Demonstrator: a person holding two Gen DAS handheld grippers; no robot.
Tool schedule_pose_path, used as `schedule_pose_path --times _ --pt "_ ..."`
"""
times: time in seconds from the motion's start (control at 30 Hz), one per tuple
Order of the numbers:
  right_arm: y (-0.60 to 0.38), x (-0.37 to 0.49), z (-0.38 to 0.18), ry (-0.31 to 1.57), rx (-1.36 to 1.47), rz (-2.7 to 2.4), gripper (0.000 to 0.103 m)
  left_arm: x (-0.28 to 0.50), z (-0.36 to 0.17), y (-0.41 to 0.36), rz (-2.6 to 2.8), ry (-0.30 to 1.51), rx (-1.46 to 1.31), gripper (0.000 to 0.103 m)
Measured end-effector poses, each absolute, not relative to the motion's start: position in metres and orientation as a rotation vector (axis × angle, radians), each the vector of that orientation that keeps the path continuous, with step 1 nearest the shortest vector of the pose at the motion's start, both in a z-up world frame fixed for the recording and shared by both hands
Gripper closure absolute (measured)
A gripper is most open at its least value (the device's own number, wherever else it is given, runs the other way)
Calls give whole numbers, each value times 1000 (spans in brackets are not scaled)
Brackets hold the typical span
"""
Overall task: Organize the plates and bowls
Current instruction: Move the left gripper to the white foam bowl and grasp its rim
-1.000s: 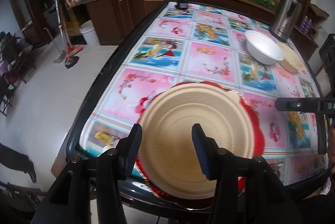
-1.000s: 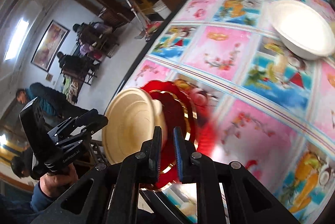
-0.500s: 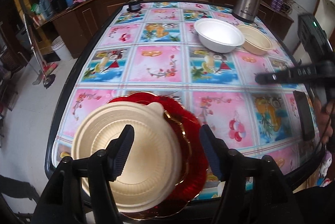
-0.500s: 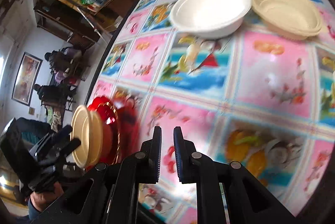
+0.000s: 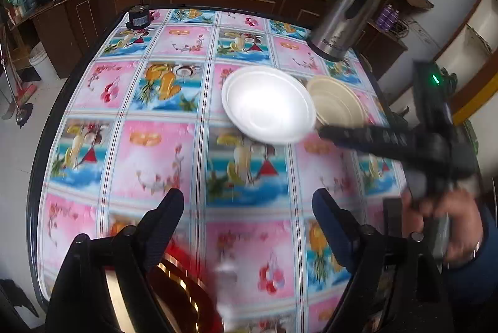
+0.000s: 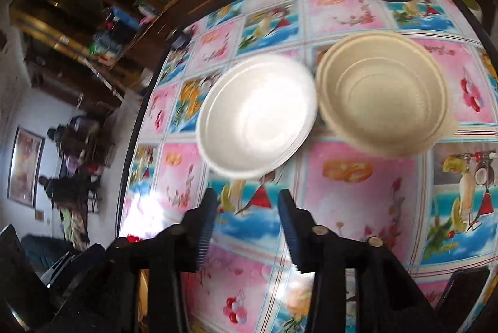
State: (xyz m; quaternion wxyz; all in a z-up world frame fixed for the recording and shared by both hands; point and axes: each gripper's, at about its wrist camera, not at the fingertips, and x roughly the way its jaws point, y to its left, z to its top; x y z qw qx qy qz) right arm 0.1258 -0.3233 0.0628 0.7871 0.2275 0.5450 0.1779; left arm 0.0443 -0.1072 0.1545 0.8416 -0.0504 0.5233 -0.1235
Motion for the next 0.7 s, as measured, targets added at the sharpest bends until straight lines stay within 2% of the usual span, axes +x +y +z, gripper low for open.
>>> schedule_pose_path --times 0.13,0.27,0.33,0.7 --pt "-337 132 56 1179 530 340 54 107 138 -119 -219 1131 -122 14" --pt "-344 138 48 1177 587 333 55 163 115 -120 -177 1150 -165 13" --pt "-347 140 46 1170 574 309 58 187 101 -119 -160 1169 -194 13" --pt "-355 151 19 1216 668 265 58 234 61 -127 -139 1237 -173 13"
